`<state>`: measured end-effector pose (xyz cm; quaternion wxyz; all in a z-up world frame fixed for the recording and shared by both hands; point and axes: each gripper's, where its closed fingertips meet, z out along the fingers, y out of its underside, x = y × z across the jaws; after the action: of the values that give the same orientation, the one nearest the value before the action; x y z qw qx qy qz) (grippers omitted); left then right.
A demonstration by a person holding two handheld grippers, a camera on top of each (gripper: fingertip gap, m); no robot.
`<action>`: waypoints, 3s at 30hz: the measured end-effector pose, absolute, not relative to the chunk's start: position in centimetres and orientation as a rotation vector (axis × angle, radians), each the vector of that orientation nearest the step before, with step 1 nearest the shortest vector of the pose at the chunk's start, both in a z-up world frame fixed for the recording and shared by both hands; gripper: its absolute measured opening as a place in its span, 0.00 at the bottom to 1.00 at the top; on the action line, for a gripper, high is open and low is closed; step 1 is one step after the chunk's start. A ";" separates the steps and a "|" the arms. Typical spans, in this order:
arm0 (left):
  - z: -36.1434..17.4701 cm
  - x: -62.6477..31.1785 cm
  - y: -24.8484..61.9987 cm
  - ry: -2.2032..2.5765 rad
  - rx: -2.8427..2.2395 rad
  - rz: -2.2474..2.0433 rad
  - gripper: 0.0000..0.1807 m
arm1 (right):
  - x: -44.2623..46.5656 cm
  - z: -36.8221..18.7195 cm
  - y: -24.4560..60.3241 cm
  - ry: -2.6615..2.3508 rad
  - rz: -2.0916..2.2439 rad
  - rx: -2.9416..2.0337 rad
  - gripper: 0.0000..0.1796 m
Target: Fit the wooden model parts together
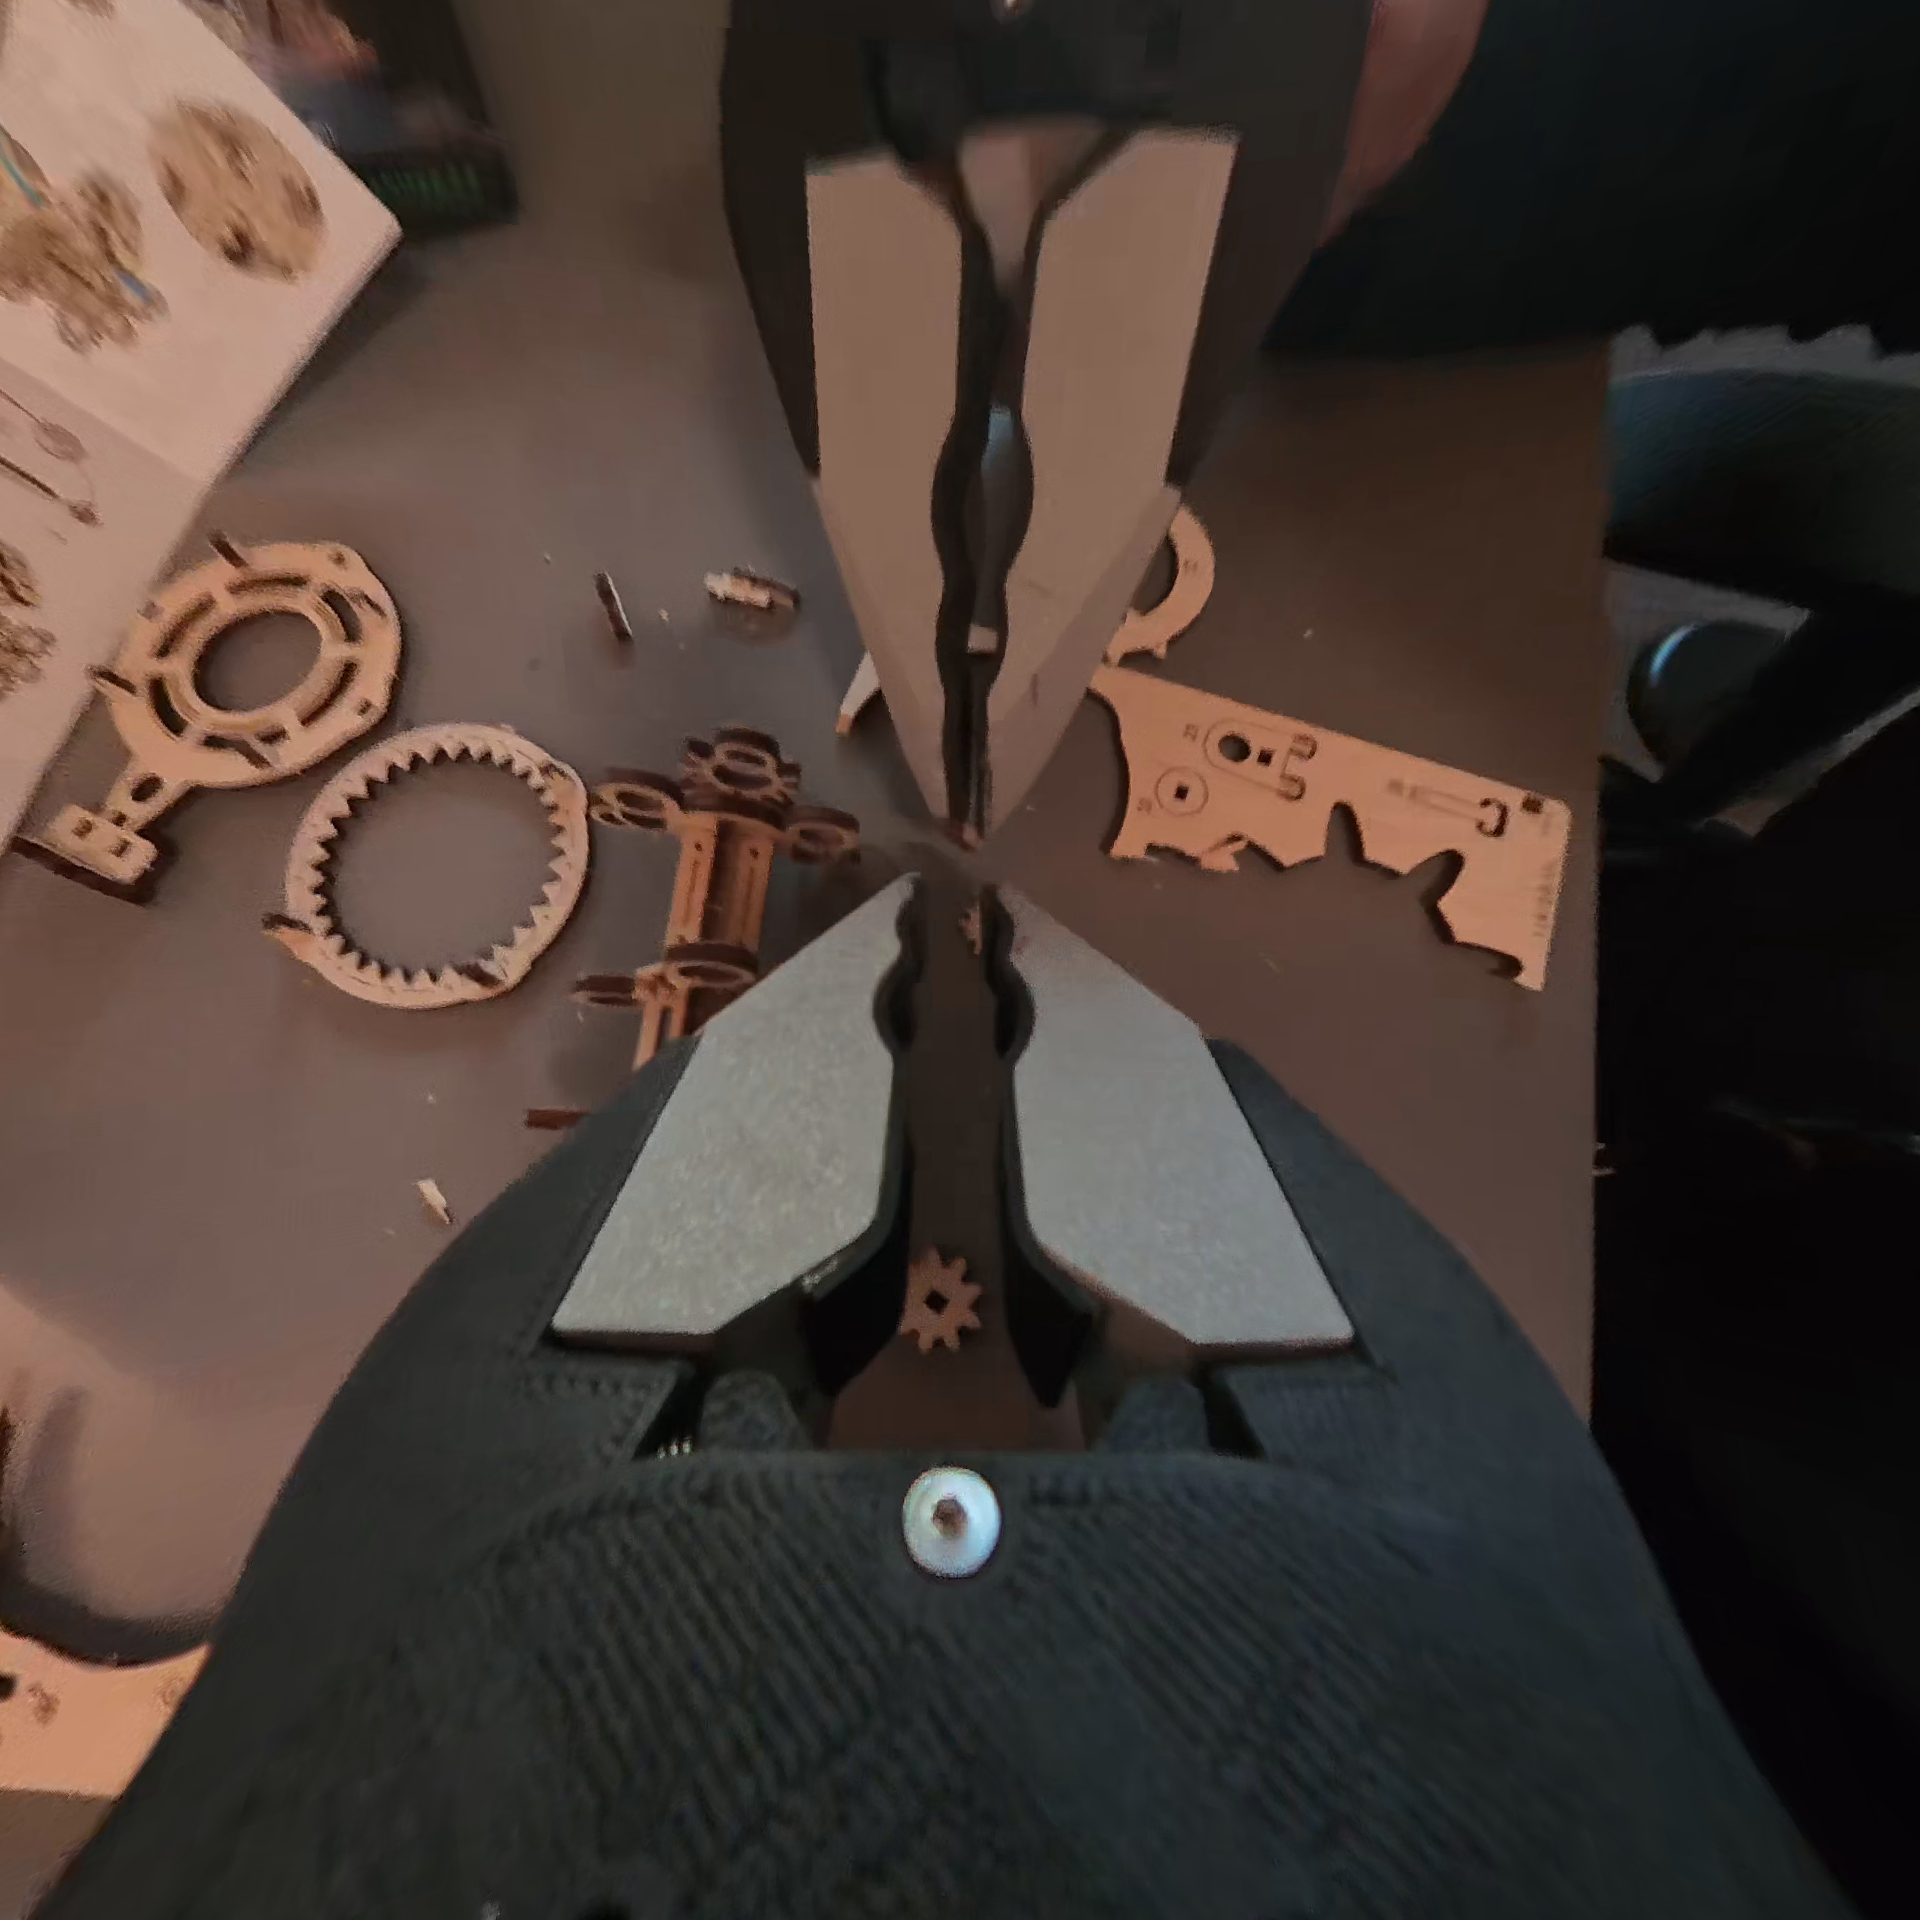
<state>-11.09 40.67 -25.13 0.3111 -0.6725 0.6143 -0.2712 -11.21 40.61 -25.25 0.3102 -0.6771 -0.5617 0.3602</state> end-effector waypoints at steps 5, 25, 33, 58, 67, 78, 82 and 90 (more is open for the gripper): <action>-23.4 -10.3 40.9 1.579 -1.725 -0.842 0.00 | -11.4 -24.6 40.5 -1.438 1.038 -1.789 0.00; -23.5 -10.2 40.7 1.533 -1.749 -1.026 0.00 | -11.5 -24.8 40.6 -1.434 1.028 -1.807 0.00; -23.9 -10.2 40.5 1.551 -1.746 -1.031 0.00 | -11.7 -24.8 40.5 -1.432 1.044 -1.812 0.00; -26.4 -10.9 40.0 1.716 -1.729 -0.908 0.00 | -12.1 -27.3 40.2 -1.575 0.791 -1.859 0.00; -26.3 -11.1 39.9 1.729 -1.713 -0.919 0.01 | -12.3 -27.2 40.0 -1.576 0.774 -1.853 0.00; -26.5 -11.1 40.0 1.762 -1.696 -0.901 0.01 | -12.3 -27.4 40.1 -1.570 0.750 -1.865 0.01; -26.5 -11.2 40.1 1.794 -1.688 -0.885 0.01 | -12.4 -27.4 40.3 -1.553 0.737 -1.881 0.00; -25.6 -11.3 40.2 1.834 -1.662 -0.858 0.00 | -12.5 -26.4 40.3 -1.480 0.821 -1.885 0.00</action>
<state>-11.25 40.18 -25.60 0.2583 -0.6129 0.6764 -0.3165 -12.47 40.35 -26.44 0.2994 -0.7101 -0.5573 0.3092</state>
